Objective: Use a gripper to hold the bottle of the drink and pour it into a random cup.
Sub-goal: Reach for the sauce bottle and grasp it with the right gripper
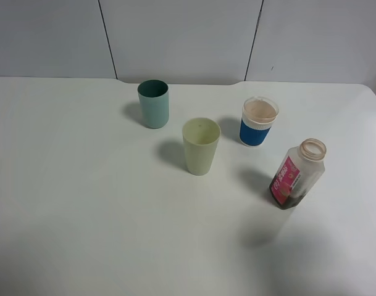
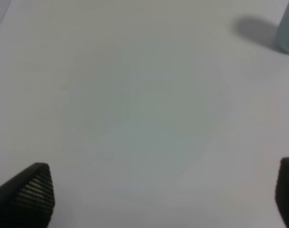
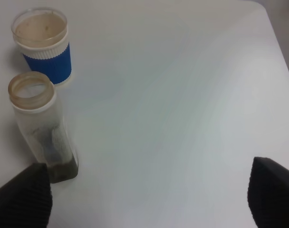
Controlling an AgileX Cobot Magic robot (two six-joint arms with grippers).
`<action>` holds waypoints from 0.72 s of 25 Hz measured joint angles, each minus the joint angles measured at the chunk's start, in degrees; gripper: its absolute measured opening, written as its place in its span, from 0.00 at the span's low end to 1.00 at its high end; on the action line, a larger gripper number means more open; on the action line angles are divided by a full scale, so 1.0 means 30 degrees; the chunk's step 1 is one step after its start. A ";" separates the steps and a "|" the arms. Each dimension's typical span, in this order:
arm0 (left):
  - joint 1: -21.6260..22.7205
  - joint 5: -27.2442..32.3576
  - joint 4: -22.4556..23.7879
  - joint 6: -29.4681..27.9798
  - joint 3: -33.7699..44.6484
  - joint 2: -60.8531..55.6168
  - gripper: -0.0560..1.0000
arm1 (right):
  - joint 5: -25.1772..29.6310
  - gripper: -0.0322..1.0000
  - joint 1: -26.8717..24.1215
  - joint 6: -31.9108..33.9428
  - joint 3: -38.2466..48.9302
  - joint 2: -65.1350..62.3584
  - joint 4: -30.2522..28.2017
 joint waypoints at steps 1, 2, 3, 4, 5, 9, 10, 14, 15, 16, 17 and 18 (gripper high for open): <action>0.0000 0.0000 0.0000 0.0000 0.0000 0.0000 0.93 | 0.0000 0.82 0.0000 0.0000 0.0000 0.0000 0.0000; 0.0000 0.0000 0.0000 0.0000 0.0000 0.0000 0.93 | 0.0000 0.82 0.0000 0.0000 0.0000 0.0000 0.0000; 0.0000 0.0000 0.0000 0.0000 0.0000 0.0000 0.93 | 0.0000 0.82 0.0000 0.0000 0.0000 0.0000 0.0000; 0.0000 0.0000 0.0000 0.0000 0.0000 0.0000 0.93 | 0.0000 0.82 0.0000 0.0000 0.0000 0.0000 0.0000; 0.0000 0.0000 0.0000 0.0000 0.0000 0.0000 0.93 | 0.0000 0.82 0.0000 0.0000 0.0000 0.0000 0.0000; 0.0000 0.0000 0.0000 0.0000 0.0000 0.0000 0.93 | 0.0000 0.82 0.0000 0.0000 0.0000 0.0000 0.0000; 0.0000 0.0000 0.0000 0.0000 0.0000 0.0000 0.93 | 0.0000 0.82 0.0000 0.0000 0.0000 0.0000 0.0000; 0.0000 0.0000 0.0000 0.0000 0.0000 0.0000 0.93 | 0.0000 0.82 0.0000 0.0000 0.0000 0.0000 0.0000; 0.0000 0.0000 0.0000 0.0000 0.0000 0.0000 0.93 | 0.0000 0.82 0.0000 0.0000 0.0000 0.0000 0.0000; 0.0000 0.0000 0.0000 0.0000 0.0000 0.0000 0.93 | 0.0000 0.82 0.0000 0.0000 0.0000 0.0000 0.0000; 0.0000 0.0000 0.0000 0.0000 0.0000 0.0000 0.93 | 0.0000 0.82 0.0000 0.0000 0.0000 0.0022 0.0000; 0.0000 0.0000 0.0000 0.0000 0.0000 0.0000 0.93 | 0.0000 0.82 0.0000 0.0000 -0.0086 0.0178 0.0000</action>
